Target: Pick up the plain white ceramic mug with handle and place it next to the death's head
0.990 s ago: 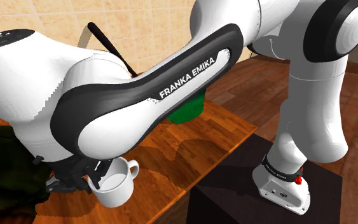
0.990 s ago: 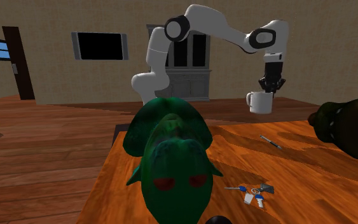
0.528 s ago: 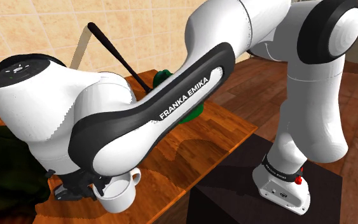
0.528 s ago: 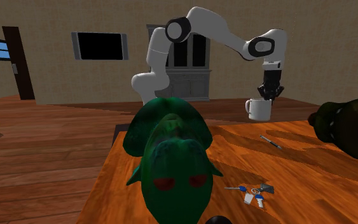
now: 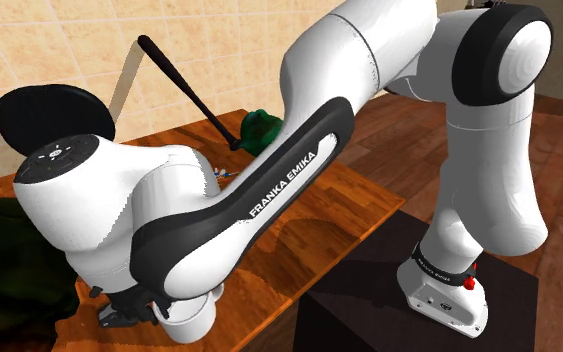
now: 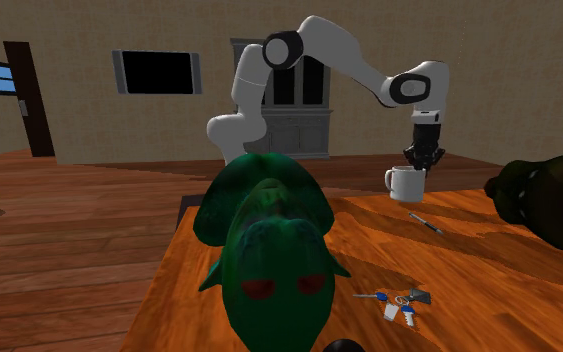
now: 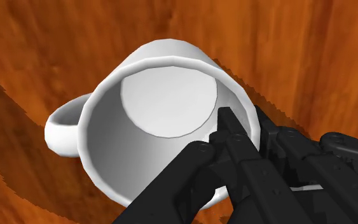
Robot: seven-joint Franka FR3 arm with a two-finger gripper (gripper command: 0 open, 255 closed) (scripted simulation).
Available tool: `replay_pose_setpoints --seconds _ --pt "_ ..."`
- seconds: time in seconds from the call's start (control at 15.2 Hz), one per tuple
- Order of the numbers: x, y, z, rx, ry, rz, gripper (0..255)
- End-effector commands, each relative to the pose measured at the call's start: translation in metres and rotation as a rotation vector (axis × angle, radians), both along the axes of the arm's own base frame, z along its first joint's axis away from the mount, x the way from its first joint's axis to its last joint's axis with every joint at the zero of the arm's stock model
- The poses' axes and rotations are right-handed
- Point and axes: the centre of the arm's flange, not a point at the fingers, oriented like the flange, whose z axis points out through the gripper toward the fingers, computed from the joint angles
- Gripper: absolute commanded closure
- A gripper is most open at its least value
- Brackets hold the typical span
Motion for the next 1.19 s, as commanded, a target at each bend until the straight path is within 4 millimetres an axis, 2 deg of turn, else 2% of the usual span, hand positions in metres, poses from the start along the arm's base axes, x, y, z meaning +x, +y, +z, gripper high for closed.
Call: replay_pose_setpoints --seconds 0.0,0.53,0.59,0.92,1.12 --pt "0.000 0.000 -0.009 0.001 -0.001 0.000 255" --pt "0.000 0.000 -0.009 0.001 -0.001 0.000 255" --pt "0.000 0.000 -0.009 0.001 -0.001 0.000 0" --pt "0.000 0.000 -0.009 0.001 -0.001 0.000 0" --pt "-0.002 0.000 0.031 0.001 -0.001 0.000 0"
